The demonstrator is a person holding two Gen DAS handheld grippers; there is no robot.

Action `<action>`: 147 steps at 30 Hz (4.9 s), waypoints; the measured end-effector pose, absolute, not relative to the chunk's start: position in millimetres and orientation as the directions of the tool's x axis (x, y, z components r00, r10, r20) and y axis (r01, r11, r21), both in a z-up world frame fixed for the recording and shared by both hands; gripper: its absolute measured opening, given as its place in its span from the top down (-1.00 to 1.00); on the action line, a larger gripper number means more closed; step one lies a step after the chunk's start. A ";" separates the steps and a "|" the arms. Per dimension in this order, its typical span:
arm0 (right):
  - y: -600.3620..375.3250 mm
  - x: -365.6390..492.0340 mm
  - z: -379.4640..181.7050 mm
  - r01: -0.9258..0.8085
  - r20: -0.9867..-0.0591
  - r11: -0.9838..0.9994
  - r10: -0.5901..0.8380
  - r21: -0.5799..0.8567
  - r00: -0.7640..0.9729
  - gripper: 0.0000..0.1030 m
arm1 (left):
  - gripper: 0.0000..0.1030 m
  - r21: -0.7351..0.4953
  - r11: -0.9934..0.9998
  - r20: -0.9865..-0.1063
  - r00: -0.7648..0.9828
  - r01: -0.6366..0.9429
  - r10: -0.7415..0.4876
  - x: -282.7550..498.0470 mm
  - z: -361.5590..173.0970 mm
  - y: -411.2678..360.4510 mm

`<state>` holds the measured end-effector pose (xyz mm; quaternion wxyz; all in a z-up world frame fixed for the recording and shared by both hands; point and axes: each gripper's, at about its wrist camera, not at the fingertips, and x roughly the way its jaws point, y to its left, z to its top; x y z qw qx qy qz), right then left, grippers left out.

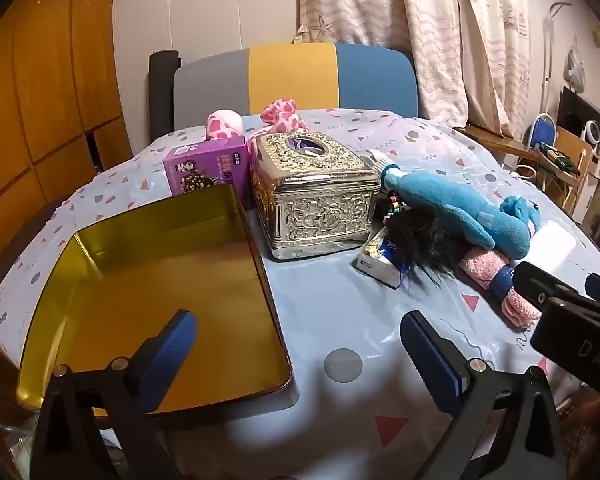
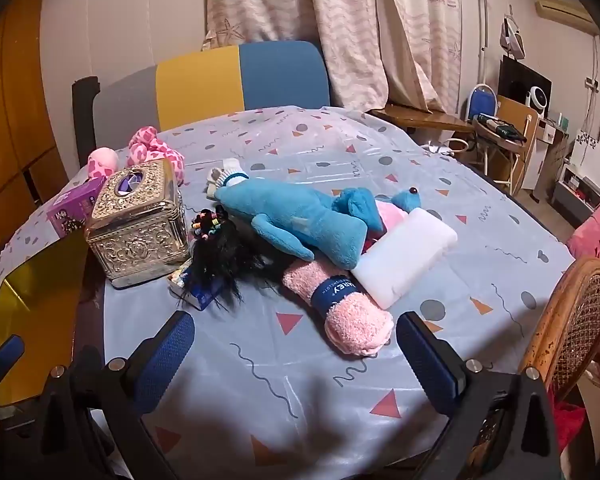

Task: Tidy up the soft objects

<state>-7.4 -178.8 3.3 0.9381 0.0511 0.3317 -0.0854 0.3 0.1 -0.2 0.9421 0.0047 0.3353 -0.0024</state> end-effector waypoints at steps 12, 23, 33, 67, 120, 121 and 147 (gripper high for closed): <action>-168.0 -2.1 0.8 0.159 -0.640 0.987 -0.113 0.015 0.760 -1.00 | -0.99 0.018 0.999 -0.616 0.787 -0.027 0.032 -2.9 2.5 10.6; -166.6 2.2 -0.3 0.150 -0.639 0.989 -0.109 0.010 0.762 -1.00 | -0.99 0.026 0.999 -0.628 0.777 -0.033 0.042 0.0 -0.9 12.1; -167.4 4.7 -0.5 0.144 -0.638 0.990 -0.108 0.005 0.762 -1.00 | -0.99 0.029 0.999 -0.635 0.772 -0.030 0.042 1.2 -2.7 12.4; -189.5 8.3 6.9 0.171 -0.625 0.985 -0.121 0.020 0.771 -1.00 | -0.99 0.068 0.998 -0.628 0.778 0.005 0.039 -0.1 -0.9 -0.9; -332.7 21.9 17.4 0.245 -0.578 0.834 0.105 0.494 0.809 -1.00 | -0.64 -0.450 0.833 -0.730 0.404 0.322 -0.551 155.5 21.2 -108.5; -333.8 20.6 17.5 0.243 -0.570 0.830 0.107 0.503 0.815 -1.00 | -0.62 -0.461 0.830 -0.729 0.400 0.313 -0.556 159.6 21.5 -112.7; -333.8 24.1 13.6 0.223 -0.563 0.813 0.150 0.539 0.813 -0.99 | -0.18 -0.457 0.858 -0.787 0.343 0.236 -0.513 218.1 -23.3 -152.6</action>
